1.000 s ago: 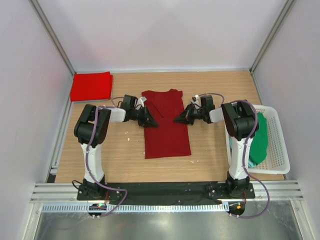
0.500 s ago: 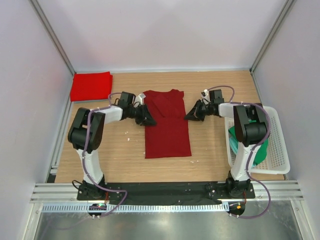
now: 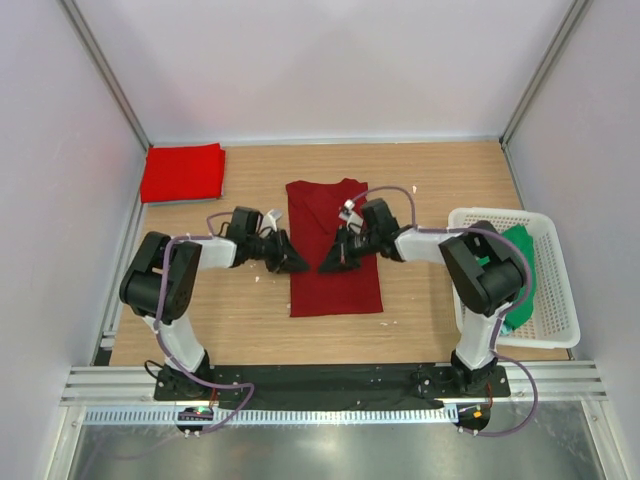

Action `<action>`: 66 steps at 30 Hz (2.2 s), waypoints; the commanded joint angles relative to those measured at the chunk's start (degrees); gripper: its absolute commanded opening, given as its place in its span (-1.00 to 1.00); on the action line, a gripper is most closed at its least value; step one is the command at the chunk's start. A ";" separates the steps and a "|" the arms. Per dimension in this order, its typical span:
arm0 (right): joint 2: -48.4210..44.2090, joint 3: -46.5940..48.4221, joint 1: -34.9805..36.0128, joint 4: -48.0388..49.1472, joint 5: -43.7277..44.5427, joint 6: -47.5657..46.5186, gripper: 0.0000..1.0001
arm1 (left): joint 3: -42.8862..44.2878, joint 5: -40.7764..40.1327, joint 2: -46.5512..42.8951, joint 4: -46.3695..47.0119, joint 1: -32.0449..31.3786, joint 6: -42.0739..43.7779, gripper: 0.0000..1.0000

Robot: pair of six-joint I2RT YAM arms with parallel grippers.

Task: Fold and stack the t-shirts
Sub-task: Fold the tshirt

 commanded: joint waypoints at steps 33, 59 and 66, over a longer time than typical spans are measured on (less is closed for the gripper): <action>-5.88 -13.47 7.08 -7.41 -6.25 -8.14 -0.75 | -4.65 -5.09 -8.97 -21.06 -12.70 -0.23 -0.67; -33.94 -25.70 -10.15 -33.49 15.44 -4.62 -0.50 | -5.72 -11.49 -23.41 -37.27 -9.01 0.56 -0.31; -41.03 -30.86 -9.88 -27.01 15.29 3.10 0.19 | -6.84 -18.45 -35.68 -43.83 -6.03 -3.91 0.04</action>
